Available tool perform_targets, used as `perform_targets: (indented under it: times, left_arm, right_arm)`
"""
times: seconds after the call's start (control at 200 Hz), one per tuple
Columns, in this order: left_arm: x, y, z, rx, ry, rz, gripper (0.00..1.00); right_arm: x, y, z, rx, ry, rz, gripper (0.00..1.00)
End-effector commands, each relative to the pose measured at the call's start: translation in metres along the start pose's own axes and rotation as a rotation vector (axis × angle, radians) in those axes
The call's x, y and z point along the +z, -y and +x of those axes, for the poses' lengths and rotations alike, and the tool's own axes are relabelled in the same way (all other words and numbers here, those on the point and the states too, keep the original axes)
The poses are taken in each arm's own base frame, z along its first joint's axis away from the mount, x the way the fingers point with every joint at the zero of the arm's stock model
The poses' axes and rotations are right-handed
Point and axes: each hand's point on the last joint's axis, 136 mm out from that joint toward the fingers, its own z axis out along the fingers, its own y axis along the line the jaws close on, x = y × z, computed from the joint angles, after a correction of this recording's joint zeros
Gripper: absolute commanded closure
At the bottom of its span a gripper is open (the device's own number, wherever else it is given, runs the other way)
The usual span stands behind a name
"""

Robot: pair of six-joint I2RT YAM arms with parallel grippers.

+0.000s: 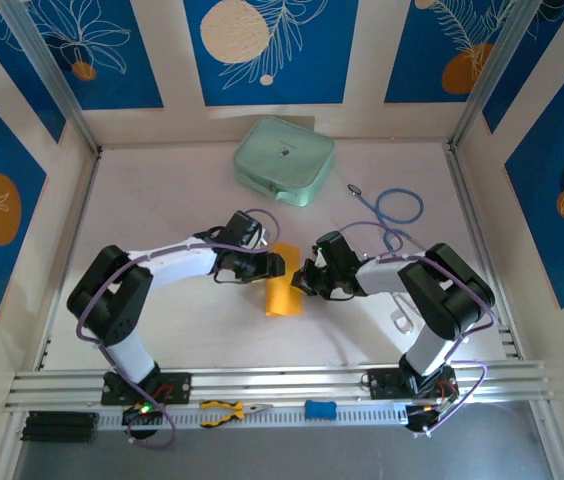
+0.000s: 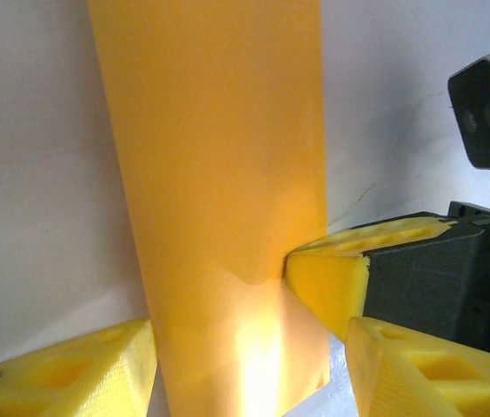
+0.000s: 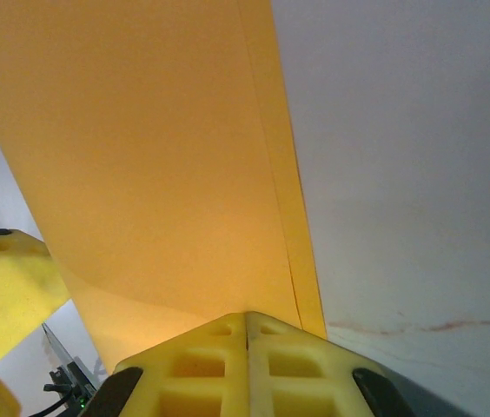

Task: Fold a paper plane with a square sheet of paper (pick it up from the middle)
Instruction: Hold the paper at the center of the table, then hold the square sheet of paper at the center of the table.

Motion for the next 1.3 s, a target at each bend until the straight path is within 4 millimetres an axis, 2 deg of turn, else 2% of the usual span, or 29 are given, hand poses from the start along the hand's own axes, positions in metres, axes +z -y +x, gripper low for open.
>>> perform_targets:
  times: [0.0, 0.15, 0.66, 0.82, 0.895, 0.955, 1.01, 1.035, 1.115, 1.18, 1.29]
  left_arm:
    - [0.000, -0.007, 0.002, -0.027, -0.005, -0.005, 0.40]
    - [0.004, -0.009, 0.002, -0.022, -0.007, 0.003, 0.40]
    - [0.023, -0.023, 0.003, -0.052, -0.034, 0.004, 0.51]
    - [0.026, -0.021, 0.004, -0.047, -0.045, 0.017, 0.58]
    - [0.028, -0.024, 0.005, -0.053, -0.050, 0.010, 0.59]
    - [0.029, -0.026, 0.007, -0.054, -0.055, 0.004, 0.60]
    - [0.030, -0.028, 0.008, -0.052, -0.058, -0.004, 0.60]
    - [0.030, -0.029, 0.008, -0.052, -0.058, -0.010, 0.60]
    - [0.030, -0.035, 0.009, -0.051, -0.062, -0.042, 0.60]
    - [0.030, -0.039, 0.009, -0.055, -0.064, -0.061, 0.61]
    - [0.031, -0.043, 0.010, -0.064, -0.073, -0.085, 0.60]
  right_arm:
    - [0.005, 0.033, 0.015, 0.054, -0.032, 0.104, 0.94]
    - [0.005, 0.032, 0.015, 0.051, -0.034, 0.099, 0.94]
    - [0.005, 0.027, 0.016, 0.044, -0.040, 0.085, 0.94]
    - [0.004, 0.024, 0.016, 0.040, -0.040, 0.078, 0.94]
    - [0.003, 0.020, 0.014, 0.034, -0.035, 0.069, 0.94]
    - [0.001, 0.009, 0.011, 0.019, -0.035, 0.033, 0.92]
    - [-0.004, -0.007, 0.006, -0.007, -0.035, -0.021, 0.88]
    - [-0.010, -0.019, 0.002, -0.026, -0.026, -0.047, 0.86]
    - [-0.031, -0.036, -0.010, -0.063, 0.032, -0.050, 0.81]
    - [-0.051, -0.034, -0.020, -0.073, 0.108, 0.021, 0.75]
    - [-0.079, -0.021, -0.031, -0.061, 0.216, 0.140, 0.73]
